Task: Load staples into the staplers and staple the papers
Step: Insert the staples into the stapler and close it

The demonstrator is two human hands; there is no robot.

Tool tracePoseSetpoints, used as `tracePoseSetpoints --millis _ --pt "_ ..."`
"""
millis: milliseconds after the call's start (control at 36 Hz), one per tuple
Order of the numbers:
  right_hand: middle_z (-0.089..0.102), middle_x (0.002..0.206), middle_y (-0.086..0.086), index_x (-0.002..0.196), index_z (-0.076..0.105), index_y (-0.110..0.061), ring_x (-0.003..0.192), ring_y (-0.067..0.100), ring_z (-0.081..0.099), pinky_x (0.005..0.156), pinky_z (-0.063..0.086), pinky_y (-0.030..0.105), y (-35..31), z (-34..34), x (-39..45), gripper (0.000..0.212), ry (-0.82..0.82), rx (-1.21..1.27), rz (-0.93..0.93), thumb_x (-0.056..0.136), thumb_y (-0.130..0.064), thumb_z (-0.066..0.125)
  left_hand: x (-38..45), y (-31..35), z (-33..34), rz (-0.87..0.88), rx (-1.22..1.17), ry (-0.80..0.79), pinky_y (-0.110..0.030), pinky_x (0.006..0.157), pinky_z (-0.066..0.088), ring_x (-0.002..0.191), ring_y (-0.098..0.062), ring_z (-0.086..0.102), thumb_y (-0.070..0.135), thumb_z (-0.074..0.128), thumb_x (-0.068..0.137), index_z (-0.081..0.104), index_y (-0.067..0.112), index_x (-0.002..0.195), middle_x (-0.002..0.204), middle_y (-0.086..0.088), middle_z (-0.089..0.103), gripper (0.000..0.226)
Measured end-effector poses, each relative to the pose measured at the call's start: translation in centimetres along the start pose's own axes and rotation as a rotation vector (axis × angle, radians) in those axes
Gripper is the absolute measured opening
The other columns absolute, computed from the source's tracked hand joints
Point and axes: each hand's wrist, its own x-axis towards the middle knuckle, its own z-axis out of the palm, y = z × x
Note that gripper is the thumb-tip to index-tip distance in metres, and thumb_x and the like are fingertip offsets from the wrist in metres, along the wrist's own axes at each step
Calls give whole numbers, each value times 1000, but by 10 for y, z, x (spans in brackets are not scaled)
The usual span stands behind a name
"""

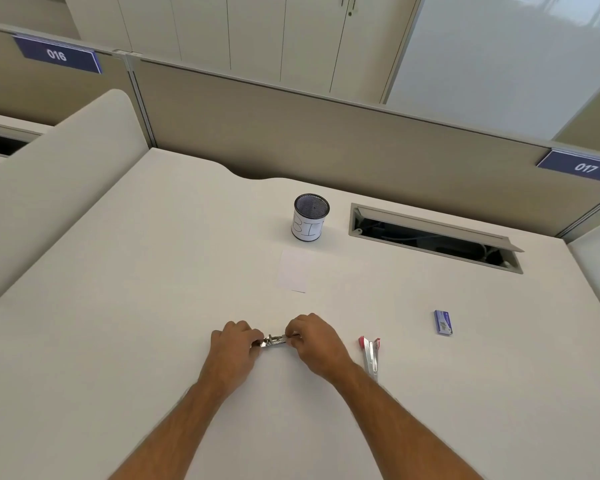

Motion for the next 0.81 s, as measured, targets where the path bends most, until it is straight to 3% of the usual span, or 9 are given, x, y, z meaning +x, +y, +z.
tracePoseSetpoints --millis 250,389,806 --pt "71 99 1 104 70 -17 98 23 56 81 46 38 2 2 6 17 -35 -91 -38 98 -19 55 3 0 -2 3 7 -9 -30 84 21 115 -18 51 27 60 98 71 33 119 114 9 63 24" --pt "72 99 3 105 71 -15 96 24 56 76 41 35 1 1 9 19 -38 -154 -74 100 -19 54 5 1 -4 -3 16 -29 -29 84 21 116 -16 51 28 59 99 69 35 121 115 10 62 25" --pt "74 101 1 108 74 -16 97 24 57 78 42 35 -3 3 8 22 -41 -176 -80 100 -21 54 9 -3 3 1 -35 -6 -30 92 32 110 -20 55 25 63 96 74 30 114 110 5 66 22"
